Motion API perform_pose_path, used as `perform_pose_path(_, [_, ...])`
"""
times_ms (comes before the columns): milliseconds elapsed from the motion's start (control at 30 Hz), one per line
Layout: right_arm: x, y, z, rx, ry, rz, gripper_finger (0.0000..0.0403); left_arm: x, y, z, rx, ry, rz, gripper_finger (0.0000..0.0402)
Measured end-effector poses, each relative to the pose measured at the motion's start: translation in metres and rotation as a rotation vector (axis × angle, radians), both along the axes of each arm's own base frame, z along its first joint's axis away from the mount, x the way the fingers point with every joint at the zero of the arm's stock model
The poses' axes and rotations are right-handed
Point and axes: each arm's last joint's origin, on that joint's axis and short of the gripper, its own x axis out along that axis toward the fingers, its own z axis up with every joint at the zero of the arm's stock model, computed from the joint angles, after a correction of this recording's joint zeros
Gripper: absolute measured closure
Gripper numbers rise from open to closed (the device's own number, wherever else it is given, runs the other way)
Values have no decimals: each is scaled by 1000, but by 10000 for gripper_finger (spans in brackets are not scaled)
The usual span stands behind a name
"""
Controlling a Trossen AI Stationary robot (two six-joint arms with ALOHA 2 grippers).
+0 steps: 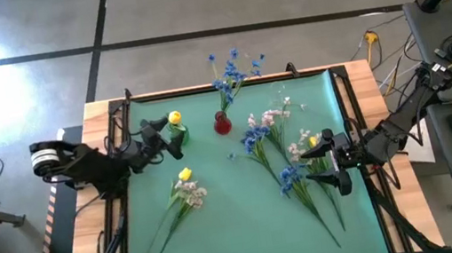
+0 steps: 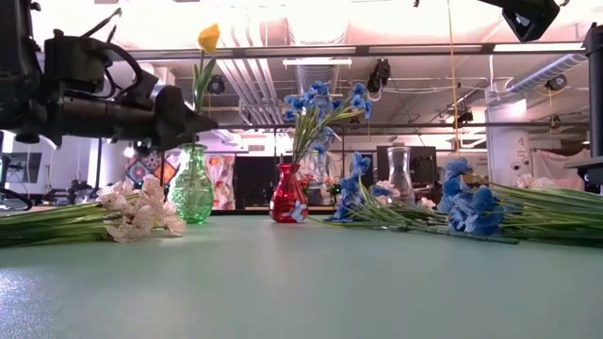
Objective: Sort flowers into vase by color
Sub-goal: Put the middle yellow flower into the green vase
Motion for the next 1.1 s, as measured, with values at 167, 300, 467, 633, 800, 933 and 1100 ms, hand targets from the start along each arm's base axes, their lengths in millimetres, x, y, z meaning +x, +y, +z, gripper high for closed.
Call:
perform_pose_path(167, [0,0,0,0,0,0,83,-2,0,0,9,49,27,38])
perform_pose_path(300, [0,0,0,3,-1,0,83,-4,-1,6,36,45,31,38])
perform_pose_path(467, [0,0,0,1,0,0,83,-7,-1,7,14,55,31,38])
perform_pose_path(633, [0,0,0,-10,-1,2,83,-8,-2,10,7,47,30,38])
perform_pose_path(800, [0,0,0,-7,-1,1,83,-10,-3,14,13,25,7,38])
perform_pose_path(933, [0,0,0,-7,-1,1,83,-11,-4,14,12,50,-4,38])
perform_pose_path(1100, [0,0,0,-6,-1,1,83,-13,-6,11,-1,110,-37,38])
